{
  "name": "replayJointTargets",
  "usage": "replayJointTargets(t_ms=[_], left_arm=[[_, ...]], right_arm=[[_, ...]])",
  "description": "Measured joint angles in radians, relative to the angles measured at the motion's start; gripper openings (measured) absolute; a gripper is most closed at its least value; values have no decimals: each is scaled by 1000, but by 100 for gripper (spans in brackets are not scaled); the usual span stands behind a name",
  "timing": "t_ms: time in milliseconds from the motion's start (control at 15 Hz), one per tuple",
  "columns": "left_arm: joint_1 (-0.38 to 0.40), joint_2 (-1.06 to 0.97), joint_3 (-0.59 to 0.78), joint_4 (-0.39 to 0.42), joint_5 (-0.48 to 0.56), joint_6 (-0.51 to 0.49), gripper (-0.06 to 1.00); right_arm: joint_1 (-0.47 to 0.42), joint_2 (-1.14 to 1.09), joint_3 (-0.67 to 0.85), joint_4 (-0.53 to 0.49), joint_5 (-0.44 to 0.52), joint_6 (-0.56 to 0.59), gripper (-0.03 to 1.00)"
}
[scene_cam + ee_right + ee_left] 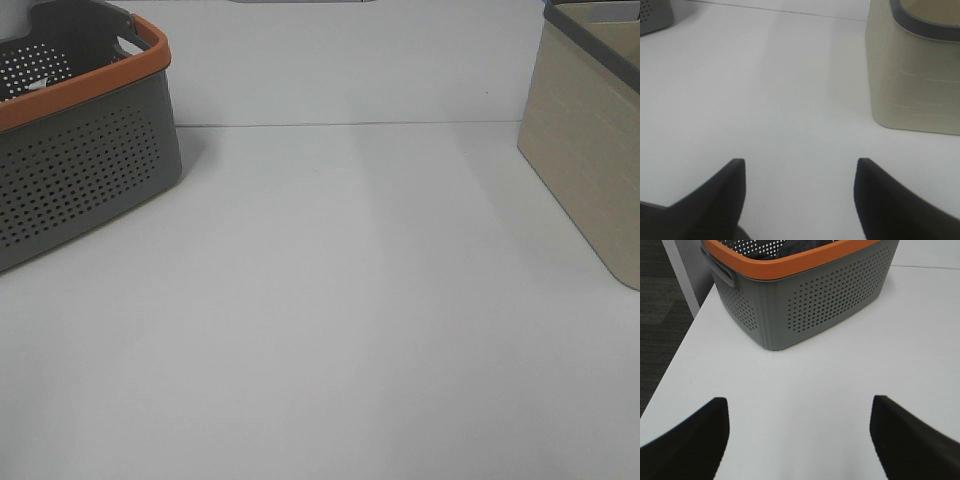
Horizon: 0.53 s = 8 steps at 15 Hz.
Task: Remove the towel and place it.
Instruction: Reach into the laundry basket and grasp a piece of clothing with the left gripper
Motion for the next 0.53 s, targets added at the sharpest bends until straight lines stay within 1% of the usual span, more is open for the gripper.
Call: replayJointTargets(t_ms=[133, 533], left_arm=[[0, 0, 0, 0, 0, -1, 73], [0, 0, 0, 0, 0, -1, 73]], right_arm=[[0, 0, 0, 26, 0, 0, 63], [0, 0, 2, 27, -1, 0, 63]])
